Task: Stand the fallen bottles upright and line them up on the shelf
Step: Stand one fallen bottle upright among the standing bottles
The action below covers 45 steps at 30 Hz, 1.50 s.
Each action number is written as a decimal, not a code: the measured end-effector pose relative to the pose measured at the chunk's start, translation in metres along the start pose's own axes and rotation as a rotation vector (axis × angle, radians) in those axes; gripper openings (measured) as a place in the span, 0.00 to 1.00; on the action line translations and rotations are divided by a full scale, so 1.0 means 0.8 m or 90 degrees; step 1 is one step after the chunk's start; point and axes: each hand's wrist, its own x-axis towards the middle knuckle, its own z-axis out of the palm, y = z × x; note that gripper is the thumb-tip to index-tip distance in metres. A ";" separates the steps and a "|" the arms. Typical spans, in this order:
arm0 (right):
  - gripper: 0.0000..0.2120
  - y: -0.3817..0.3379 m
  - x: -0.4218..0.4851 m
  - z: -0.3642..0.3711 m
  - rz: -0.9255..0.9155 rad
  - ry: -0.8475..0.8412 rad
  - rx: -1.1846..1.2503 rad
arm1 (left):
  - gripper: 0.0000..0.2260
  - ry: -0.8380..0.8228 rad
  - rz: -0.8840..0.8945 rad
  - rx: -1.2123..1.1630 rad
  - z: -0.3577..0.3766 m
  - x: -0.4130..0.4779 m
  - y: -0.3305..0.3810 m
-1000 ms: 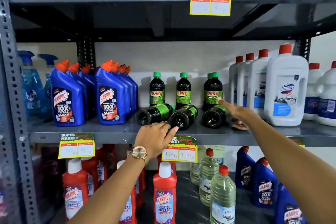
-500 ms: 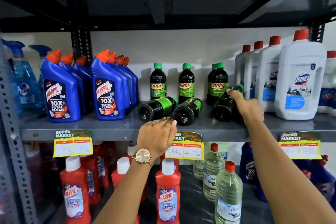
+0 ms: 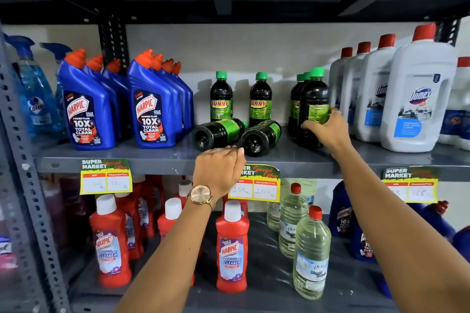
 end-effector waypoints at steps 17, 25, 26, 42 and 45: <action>0.40 0.005 0.002 -0.002 0.053 -0.016 -0.038 | 0.19 0.025 -0.048 0.012 0.003 0.003 0.008; 0.29 0.010 0.006 0.000 0.065 -0.049 -0.012 | 0.18 0.036 -0.040 0.021 0.006 0.002 0.007; 0.29 0.011 0.006 0.001 0.067 -0.055 -0.024 | 0.18 0.039 -0.042 0.025 0.006 0.002 0.007; 0.48 -0.010 -0.018 -0.005 -0.086 0.201 -0.183 | 0.18 -0.021 -0.046 -0.014 -0.002 0.001 0.004; 0.26 -0.025 -0.045 -0.007 -0.233 0.208 -0.093 | 0.18 -0.019 -0.017 -0.006 -0.005 0.001 0.000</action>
